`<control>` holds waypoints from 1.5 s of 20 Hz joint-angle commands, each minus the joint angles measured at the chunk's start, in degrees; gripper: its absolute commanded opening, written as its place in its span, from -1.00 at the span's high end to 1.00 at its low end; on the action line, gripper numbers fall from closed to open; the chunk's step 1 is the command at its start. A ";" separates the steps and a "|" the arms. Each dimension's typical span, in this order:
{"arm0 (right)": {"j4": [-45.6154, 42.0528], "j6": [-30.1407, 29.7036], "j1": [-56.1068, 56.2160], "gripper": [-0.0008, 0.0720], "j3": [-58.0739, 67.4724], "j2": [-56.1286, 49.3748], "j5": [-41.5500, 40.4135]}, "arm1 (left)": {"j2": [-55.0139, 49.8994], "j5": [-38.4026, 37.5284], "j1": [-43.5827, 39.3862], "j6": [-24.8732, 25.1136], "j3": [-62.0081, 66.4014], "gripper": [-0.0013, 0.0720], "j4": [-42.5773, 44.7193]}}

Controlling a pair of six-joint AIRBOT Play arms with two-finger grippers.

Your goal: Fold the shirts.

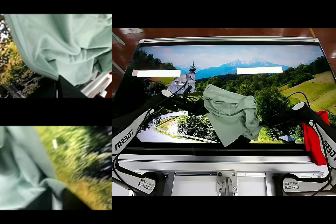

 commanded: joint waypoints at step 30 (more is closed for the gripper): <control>-20.65 14.67 0.46 0.81 48.28 45.81 16.61 | 53.62 -0.31 17.88 -7.72 47.08 0.86 43.93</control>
